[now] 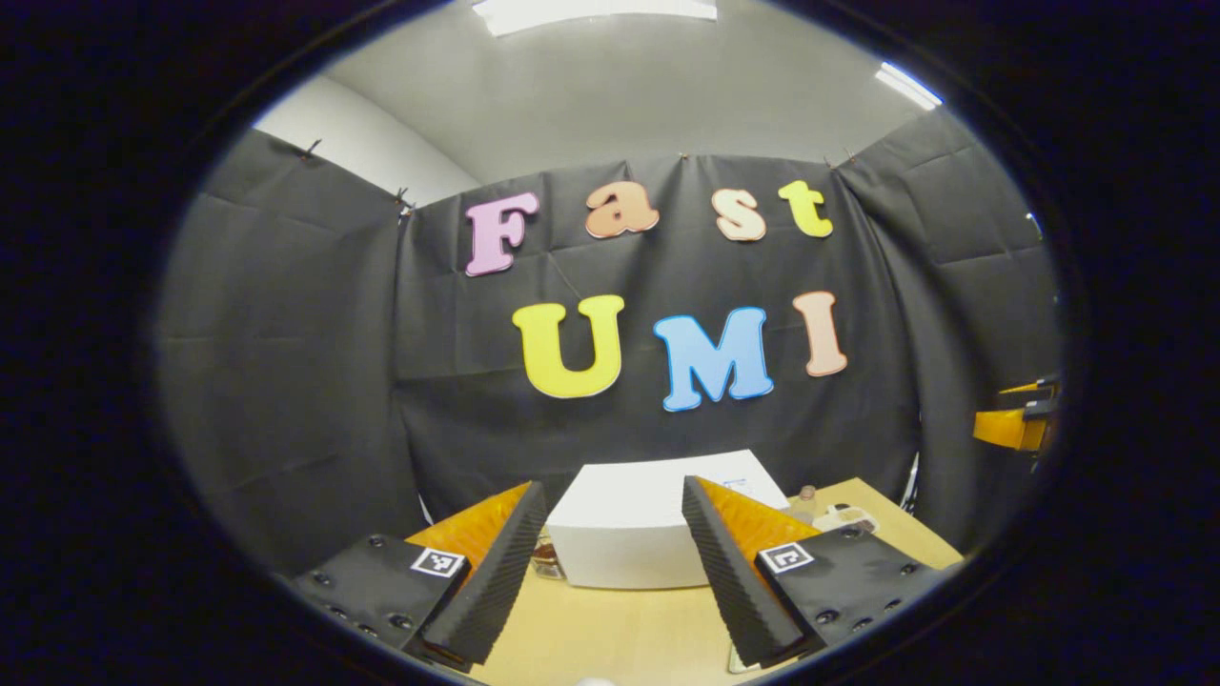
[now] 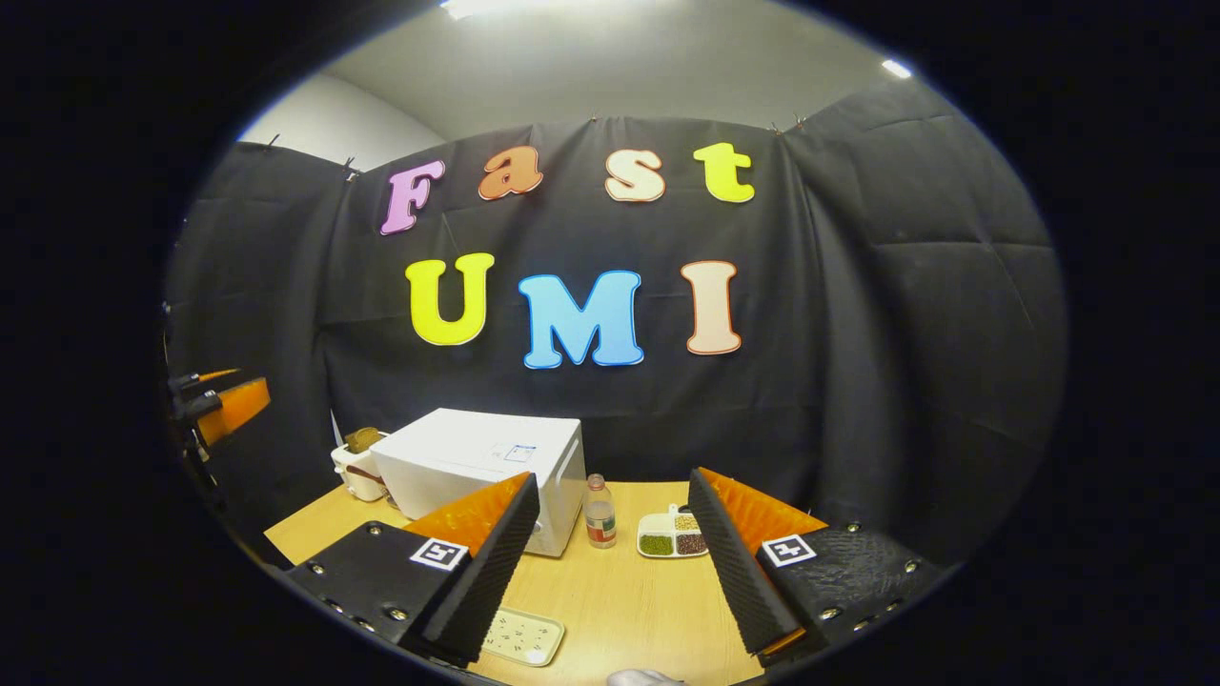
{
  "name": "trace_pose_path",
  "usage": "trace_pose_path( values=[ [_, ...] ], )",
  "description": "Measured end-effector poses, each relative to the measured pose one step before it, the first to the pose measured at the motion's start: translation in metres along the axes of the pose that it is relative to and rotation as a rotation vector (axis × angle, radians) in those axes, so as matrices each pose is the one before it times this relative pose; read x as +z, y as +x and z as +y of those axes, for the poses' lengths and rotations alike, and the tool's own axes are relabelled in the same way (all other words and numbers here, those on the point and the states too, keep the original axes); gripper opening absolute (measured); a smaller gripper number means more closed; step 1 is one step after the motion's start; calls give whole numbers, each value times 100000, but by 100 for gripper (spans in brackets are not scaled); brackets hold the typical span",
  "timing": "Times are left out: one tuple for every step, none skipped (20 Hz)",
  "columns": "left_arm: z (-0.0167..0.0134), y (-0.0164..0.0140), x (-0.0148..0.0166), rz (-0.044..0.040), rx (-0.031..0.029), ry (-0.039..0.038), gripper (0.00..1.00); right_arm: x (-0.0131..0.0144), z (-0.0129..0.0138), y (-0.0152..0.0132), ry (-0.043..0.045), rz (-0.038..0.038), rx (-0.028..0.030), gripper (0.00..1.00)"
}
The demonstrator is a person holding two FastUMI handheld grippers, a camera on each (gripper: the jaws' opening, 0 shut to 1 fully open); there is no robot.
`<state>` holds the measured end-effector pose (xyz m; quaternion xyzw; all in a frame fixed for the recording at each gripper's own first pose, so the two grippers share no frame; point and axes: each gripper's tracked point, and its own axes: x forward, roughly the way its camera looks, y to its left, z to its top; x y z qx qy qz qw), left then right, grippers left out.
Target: Open the microwave oven with the left hand, put the food in, and close the microwave oven.
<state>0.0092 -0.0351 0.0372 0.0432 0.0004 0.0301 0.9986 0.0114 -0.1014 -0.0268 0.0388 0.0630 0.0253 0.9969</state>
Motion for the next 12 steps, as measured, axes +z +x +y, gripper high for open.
trace_pose_path(
  values=[
    [-631,-153,293,-1090,-822,-195,97,463,-352,49,-86,-655,-856,96],
    [-773,-240,110,-464,-1563,-396,98,532,-111,22,147,-1574,-768,96],
    [-610,-215,-111,91,-1300,-393,98,465,-161,-82,6,-1177,-739,96],
    [-362,-137,191,-730,-735,-909,95,105,-35,-72,-378,-919,-320,96],
    [-401,9,80,270,-684,-1030,97,166,-208,-120,-484,-631,-412,96],
    [-386,-115,175,-398,-768,-700,95,127,-87,-29,-314,-586,-480,96],
    [-138,-11,385,-539,-298,28,97,112,-54,-81,144,-391,-285,96],
    [-65,57,238,-99,-88,155,97,-147,25,-292,357,-18,137,96],
    [-229,-135,-26,-69,-275,-278,96,-64,74,-71,236,-32,66,96],
    [-134,-111,99,-4,-289,-244,96,-309,67,-105,34,460,199,96],
    [0,-178,58,-612,94,44,97,-312,278,-91,-304,994,764,96],
    [161,-79,81,-190,263,429,97,-184,109,-20,-31,581,377,96]
  ],
)
